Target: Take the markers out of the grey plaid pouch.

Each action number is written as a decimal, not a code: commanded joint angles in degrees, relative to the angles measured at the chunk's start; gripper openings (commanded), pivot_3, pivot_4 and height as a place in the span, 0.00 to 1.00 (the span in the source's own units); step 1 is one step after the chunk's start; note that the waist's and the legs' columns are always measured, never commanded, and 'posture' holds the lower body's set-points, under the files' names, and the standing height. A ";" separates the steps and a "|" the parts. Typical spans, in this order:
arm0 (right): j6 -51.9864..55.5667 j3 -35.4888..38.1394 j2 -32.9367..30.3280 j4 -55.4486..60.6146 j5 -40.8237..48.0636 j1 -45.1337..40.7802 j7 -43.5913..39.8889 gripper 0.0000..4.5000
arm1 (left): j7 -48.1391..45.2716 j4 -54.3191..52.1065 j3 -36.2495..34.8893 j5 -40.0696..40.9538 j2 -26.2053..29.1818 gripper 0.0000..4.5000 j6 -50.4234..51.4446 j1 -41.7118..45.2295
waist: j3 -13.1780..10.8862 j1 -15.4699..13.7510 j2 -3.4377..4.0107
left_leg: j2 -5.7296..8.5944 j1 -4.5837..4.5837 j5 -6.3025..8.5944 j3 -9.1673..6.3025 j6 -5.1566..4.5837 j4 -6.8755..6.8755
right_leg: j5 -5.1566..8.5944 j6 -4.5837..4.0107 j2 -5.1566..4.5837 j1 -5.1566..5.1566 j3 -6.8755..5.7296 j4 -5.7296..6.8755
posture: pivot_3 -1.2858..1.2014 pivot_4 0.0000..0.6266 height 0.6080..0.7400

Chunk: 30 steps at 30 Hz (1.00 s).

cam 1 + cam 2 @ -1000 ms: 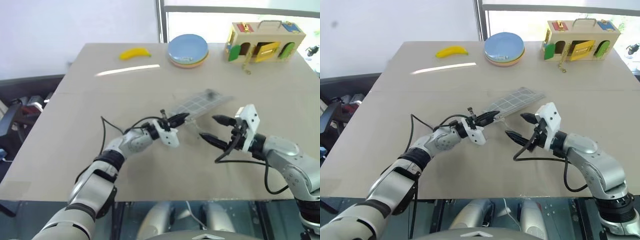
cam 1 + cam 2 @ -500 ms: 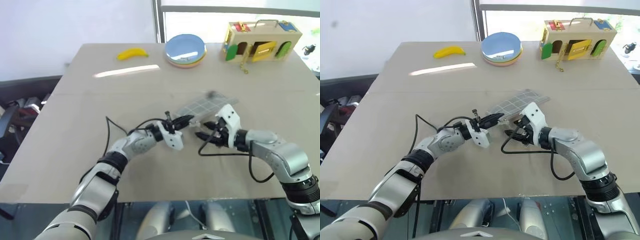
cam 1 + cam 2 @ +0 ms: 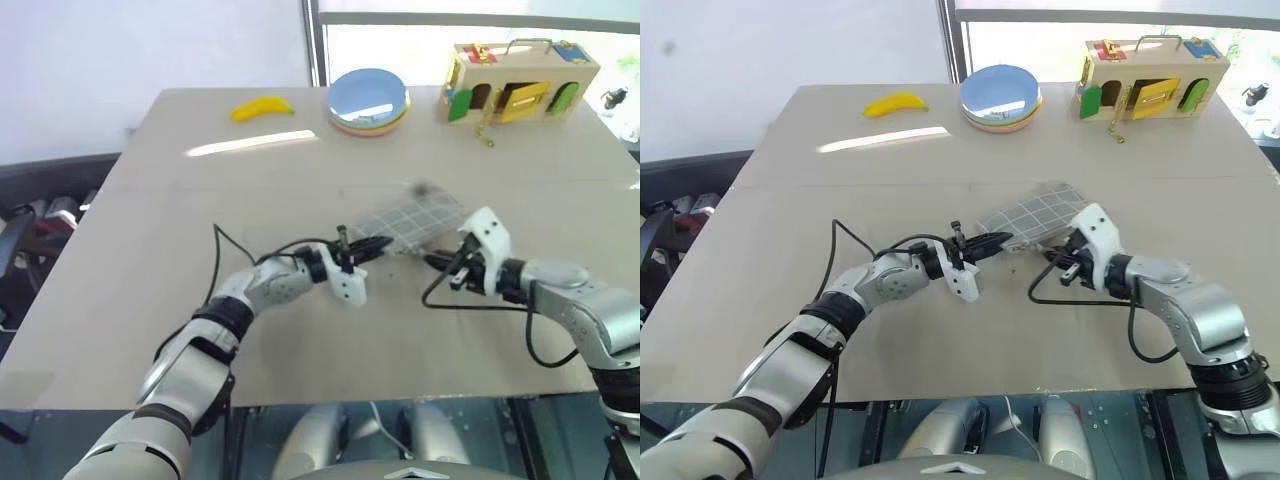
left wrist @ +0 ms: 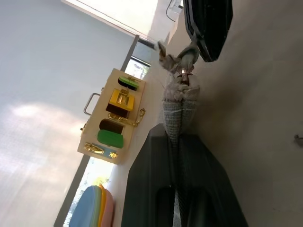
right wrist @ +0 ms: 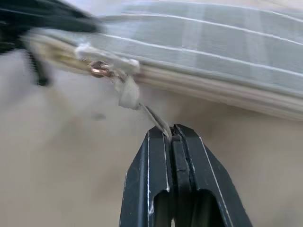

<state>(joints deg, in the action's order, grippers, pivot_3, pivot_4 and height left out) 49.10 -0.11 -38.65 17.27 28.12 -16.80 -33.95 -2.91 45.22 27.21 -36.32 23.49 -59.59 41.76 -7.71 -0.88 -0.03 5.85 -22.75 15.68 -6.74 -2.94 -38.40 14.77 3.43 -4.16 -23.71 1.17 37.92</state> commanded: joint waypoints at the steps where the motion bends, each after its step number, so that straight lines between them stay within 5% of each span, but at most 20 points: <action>1: -1.79 7.48 -3.73 -3.48 -2.87 2.51 1.87 0.03 | -4.13 -0.55 -1.44 6.52 0.16 0.00 -0.36 -1.95 | 0.00 0.05 0.00 | 0.00 -0.01 0.00 0.00 0.00 0.00 | 0.00 0.00 -0.01 0.00 0.00 -0.01 | 0.52 0.24 1.00; 6: -4.60 12.86 -6.24 -8.60 -5.91 4.14 4.81 0.03 | -9.53 -3.73 -3.24 14.34 0.23 0.00 1.80 -4.01 | 0.00 0.22 0.00 | -0.02 0.00 0.00 0.03 0.00 0.01 | 0.00 0.00 0.01 -0.02 0.15 0.01 | 0.52 0.24 1.00; 11: -4.75 17.27 -8.07 -9.05 -6.36 5.02 5.26 0.03 | -19.51 -10.45 -6.09 30.26 -1.67 0.00 10.05 -6.96 | 0.00 0.27 0.01 | -0.05 0.01 0.00 0.06 0.00 0.00 | 0.00 -0.01 0.02 -0.03 0.31 0.04 | 0.52 0.24 1.00; 14: -3.60 18.44 -9.11 -5.01 -3.61 6.48 1.91 0.21 | -24.85 -14.31 -7.10 36.63 -2.73 0.00 14.96 -8.91 | 0.00 0.24 0.01 | -0.05 0.01 0.00 0.05 0.00 0.00 | 0.00 0.00 0.02 -0.02 0.31 0.03 | 0.52 0.24 1.00; 20: -0.12 17.55 -10.81 6.85 1.03 1.95 -0.34 0.82 | -29.85 -19.25 -8.58 39.11 -4.18 0.00 19.64 -10.95 | -0.01 0.90 0.03 | -0.08 0.03 0.00 0.10 0.00 -0.02 | -0.01 -0.01 0.05 -0.01 0.35 0.05 | 0.52 0.24 1.00; 23: 3.58 15.33 -6.81 11.20 6.36 -6.88 1.84 0.82 | -31.37 -20.84 -8.93 39.56 -5.10 0.00 20.97 -11.74 | 0.00 1.54 0.02 | -0.09 0.05 0.00 0.11 0.00 -0.05 | -0.01 -0.01 0.06 0.00 0.37 0.06 | 0.52 0.24 1.00; 27: 6.02 11.53 -1.71 11.54 8.11 -10.80 3.86 0.51 | -32.62 -21.72 -9.45 39.44 -6.20 0.00 21.97 -11.96 | 0.06 1.28 -0.11 | -0.12 0.05 0.00 0.03 0.00 -0.01 | -0.01 -0.01 0.08 0.01 0.29 0.03 | 0.52 0.24 1.00; 30: 4.97 8.99 -0.52 9.65 6.49 -10.67 4.01 0.12 | -32.99 -22.01 -9.92 39.19 -7.01 0.00 22.62 -11.62 | 0.05 0.87 -0.11 | -0.02 -0.06 0.01 0.01 -0.03 -0.06 | -0.01 -0.01 -0.02 0.00 0.27 -0.04 | 0.52 0.24 1.00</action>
<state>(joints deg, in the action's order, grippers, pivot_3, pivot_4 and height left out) 54.84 8.11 -38.88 26.56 35.25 -27.14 -30.42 -35.85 25.71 18.38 2.03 17.05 -36.92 29.72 -7.65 -0.01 -0.14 5.84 -22.81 15.69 -6.73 -2.97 -38.48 14.76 3.42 -4.18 -23.71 1.44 37.89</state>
